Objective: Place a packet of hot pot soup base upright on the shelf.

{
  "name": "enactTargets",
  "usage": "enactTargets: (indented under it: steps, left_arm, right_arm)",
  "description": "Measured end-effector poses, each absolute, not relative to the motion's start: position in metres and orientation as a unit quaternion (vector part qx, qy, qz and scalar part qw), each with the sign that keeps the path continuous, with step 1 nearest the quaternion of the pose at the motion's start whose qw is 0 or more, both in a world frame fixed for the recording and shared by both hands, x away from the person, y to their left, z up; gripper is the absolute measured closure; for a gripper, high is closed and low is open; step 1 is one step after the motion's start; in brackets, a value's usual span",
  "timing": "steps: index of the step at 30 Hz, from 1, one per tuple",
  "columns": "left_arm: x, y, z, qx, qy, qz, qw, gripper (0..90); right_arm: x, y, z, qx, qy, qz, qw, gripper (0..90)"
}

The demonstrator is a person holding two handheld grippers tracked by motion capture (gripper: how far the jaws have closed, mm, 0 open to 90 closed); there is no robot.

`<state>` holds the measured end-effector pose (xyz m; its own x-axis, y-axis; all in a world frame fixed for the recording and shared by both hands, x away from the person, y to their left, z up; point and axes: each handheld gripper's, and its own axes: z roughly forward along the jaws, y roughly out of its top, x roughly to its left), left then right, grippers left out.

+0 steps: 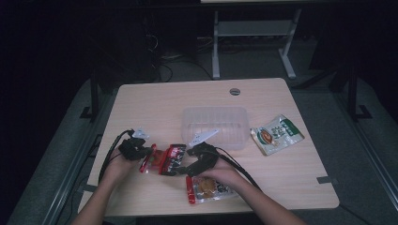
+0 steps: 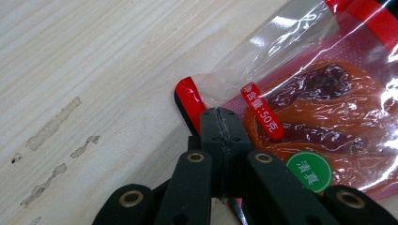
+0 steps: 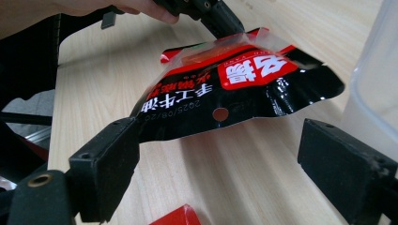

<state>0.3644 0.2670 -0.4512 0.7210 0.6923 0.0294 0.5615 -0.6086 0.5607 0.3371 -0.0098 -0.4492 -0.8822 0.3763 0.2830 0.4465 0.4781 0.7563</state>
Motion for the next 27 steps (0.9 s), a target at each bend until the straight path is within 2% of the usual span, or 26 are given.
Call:
enactTargets:
  steps: [9,19,27]
  left_arm:
    - [0.364,0.267,-0.451,0.889,0.354,0.123,0.263,89.7]
    - [0.364,0.268,-0.450,0.889,0.356,0.121,0.261,89.7]
    - [0.363,0.266,-0.451,0.890,0.354,0.129,0.257,89.8]
  right_arm:
    - [0.342,-0.002,-0.449,-0.250,-0.851,-0.460,0.043,16.2]
    - [0.342,0.005,-0.450,-0.245,-0.851,-0.464,0.014,35.9]
    - [0.342,0.014,-0.449,-0.246,-0.842,-0.479,0.039,37.3]
